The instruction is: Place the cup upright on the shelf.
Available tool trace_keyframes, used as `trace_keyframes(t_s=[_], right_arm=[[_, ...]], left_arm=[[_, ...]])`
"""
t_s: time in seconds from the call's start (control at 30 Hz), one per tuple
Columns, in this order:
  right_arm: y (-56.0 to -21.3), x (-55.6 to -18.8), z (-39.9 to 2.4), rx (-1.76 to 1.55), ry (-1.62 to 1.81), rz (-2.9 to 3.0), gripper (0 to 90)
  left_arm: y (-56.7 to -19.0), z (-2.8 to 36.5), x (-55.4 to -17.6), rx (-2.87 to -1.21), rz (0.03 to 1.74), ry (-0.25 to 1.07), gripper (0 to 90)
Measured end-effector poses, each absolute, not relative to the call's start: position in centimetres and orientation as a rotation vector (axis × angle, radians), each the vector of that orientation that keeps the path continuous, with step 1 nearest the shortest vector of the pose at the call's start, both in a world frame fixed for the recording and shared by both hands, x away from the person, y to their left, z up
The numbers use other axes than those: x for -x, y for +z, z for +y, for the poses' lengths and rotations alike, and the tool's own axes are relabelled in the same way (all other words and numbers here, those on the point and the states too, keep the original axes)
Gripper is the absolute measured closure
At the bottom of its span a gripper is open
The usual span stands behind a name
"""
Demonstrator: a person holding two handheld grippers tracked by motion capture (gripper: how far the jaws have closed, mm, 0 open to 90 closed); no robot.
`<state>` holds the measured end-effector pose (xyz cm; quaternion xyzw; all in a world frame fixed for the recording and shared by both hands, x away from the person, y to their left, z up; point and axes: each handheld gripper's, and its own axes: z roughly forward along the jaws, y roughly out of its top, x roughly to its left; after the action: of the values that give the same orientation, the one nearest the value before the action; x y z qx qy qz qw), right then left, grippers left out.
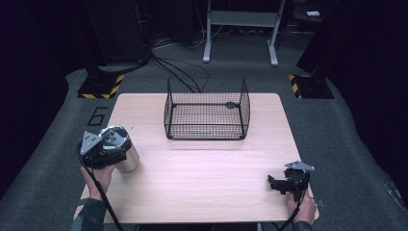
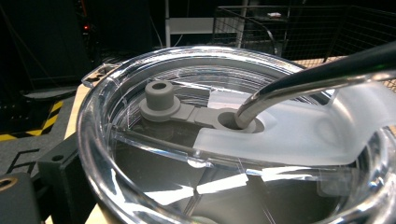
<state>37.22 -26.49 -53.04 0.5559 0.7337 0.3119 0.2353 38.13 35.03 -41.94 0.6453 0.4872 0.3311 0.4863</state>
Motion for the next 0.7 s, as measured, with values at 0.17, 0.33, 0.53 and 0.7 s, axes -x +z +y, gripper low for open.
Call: trace_keyframes(t_s=[0.17,0.33,0.53,0.7], right_arm=[[-53.0,-37.2,-26.5,-1.526,0.855,2.015,0.0],[-53.0,-37.2,-26.4,-1.526,0.858,2.016,0.0],[-53.0,-37.2,-26.4,-1.527,0.858,2.015,0.0],[-53.0,-37.2,-26.4,-1.526,0.858,2.016,0.0]], left_arm=[[-41.6,34.5,-38.3,-1.583,1.165,0.792,3.3],[-41.3,33.8,-38.5,-1.598,1.146,0.784,3.3],[-40.9,33.0,-38.7,-1.618,1.116,0.770,3.3],[-40.6,32.2,-38.9,-1.630,1.094,0.764,3.3]])
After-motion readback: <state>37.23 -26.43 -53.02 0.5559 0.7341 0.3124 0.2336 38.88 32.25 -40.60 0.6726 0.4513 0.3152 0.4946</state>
